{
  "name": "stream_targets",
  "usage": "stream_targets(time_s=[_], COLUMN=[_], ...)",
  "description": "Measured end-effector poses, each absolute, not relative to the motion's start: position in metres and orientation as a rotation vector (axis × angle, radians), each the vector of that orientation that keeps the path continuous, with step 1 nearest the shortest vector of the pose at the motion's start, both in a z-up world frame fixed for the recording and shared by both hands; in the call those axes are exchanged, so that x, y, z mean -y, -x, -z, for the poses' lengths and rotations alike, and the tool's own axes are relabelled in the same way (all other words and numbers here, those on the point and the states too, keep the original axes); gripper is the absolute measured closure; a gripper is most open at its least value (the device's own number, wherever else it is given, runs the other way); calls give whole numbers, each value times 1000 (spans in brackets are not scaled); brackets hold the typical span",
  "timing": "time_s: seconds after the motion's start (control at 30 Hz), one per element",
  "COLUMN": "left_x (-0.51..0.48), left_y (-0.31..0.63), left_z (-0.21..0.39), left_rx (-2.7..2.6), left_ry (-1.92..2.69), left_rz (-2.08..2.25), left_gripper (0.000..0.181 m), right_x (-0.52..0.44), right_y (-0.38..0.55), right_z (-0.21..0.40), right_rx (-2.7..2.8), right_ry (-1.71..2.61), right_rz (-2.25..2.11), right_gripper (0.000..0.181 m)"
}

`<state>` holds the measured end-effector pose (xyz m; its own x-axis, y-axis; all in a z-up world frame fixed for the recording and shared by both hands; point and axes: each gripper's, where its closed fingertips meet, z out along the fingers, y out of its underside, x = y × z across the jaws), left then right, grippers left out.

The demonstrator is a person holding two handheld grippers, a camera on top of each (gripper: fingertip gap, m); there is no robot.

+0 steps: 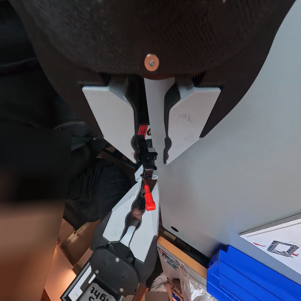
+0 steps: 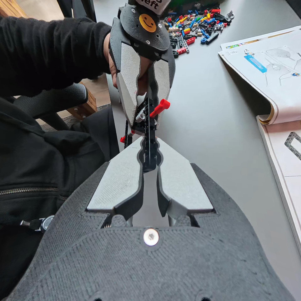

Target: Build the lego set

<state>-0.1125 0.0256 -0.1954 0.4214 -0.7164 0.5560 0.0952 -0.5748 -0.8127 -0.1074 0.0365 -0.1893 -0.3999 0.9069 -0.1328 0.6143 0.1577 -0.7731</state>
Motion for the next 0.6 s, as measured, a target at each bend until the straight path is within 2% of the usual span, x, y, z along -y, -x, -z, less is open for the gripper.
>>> stream_targets(time_s=[0.2,0.3,0.43,0.6], left_x=[-31,-36,-44,-41], left_y=[106,106,105,100], left_z=[179,184,187,187], left_rx=[-513,-503,-421,-375], left_ry=[1797,1821,1839,1813], left_rz=[1220,1139,1097,1151], left_gripper=[148,159,161,155], right_x=[-40,-42,-50,-50], right_y=[103,102,99,97], right_z=[192,192,198,198], right_rx=[2077,2042,2030,2011], right_ry=[1460,1458,1401,1310], right_rz=[-1117,-1151,-1064,-987], right_gripper=[174,174,174,174])
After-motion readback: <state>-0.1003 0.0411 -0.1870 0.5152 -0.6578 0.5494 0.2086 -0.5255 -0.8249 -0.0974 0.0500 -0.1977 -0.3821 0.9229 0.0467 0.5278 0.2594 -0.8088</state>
